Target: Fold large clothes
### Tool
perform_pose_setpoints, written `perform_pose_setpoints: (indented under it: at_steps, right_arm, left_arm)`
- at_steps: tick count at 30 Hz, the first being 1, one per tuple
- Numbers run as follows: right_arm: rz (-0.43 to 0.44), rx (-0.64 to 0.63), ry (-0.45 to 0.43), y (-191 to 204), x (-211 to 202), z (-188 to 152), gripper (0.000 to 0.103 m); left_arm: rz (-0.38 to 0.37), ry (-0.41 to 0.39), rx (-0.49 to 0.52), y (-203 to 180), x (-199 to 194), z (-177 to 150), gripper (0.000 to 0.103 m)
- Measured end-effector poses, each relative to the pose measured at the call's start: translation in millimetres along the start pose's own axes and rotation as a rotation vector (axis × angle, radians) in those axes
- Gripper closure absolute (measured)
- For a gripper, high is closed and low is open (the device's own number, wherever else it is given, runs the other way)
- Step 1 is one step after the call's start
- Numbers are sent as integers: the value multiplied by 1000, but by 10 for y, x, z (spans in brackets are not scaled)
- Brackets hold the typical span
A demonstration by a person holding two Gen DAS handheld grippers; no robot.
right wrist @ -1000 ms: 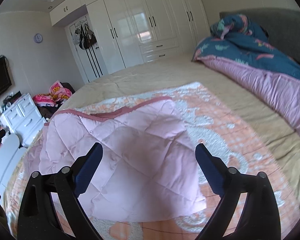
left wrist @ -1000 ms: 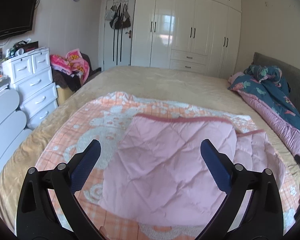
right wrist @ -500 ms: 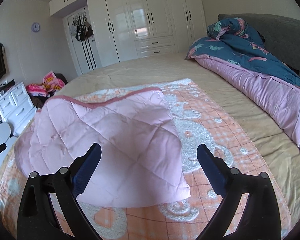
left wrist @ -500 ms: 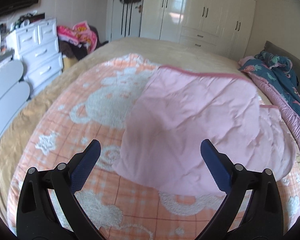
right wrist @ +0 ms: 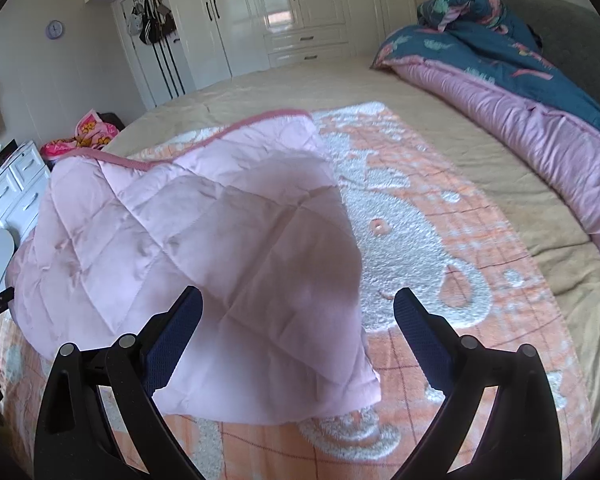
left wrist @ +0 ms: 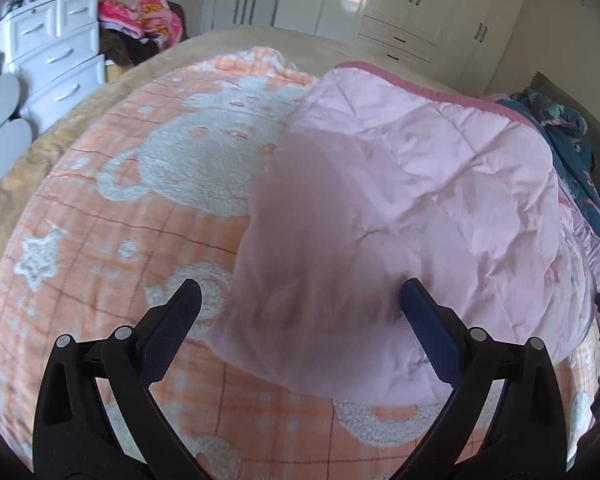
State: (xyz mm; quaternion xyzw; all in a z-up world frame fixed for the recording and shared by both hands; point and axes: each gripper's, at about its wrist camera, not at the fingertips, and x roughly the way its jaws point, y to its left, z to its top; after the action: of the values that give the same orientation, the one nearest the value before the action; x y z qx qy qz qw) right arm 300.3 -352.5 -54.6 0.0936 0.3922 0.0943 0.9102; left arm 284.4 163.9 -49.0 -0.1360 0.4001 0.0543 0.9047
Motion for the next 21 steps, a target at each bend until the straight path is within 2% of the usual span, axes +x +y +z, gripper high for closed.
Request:
perform_pose_setpoints:
  at_steps: [3,5,6,7,8,10,13,17,19,21]
  right_arm:
    - [4,-15,35,-6,134,2,7]
    - [30,-28,44,18,184,3,17]
    - [53,-31,53,34,198,2,32]
    - [55,-39,57,65,204,-4,40]
    - [47,-66,59,113,204,-14,46]
    - [45,-97,49,167,176,-30,64]
    - [46,-122,1,249,47,22,80]
    - [32,-121,-117,358,-192,194,83]
    - [31,-104,-153,364,-240,275,84]
    - [19,-101,-177,367,-229,339,85]
  left_arm:
    - [1,-13,22,-56,51,18,10]
    - [9,-27,53,-131,60,23,28]
    - [9,-33,67,-171,58,25,39]
    - [18,-36,93,-246,59,24,52]
    - [25,-40,109,-289,57,23,59]
    - [30,-57,132,-375,26,28,76]
    - [5,-92,100,-393,-64,109,85]
    - [-10,-172,83,-447,-232,262,87]
    - [4,-213,99,-514,-279,341,87]
    - [12,-221,99,-549,-277,390,87]
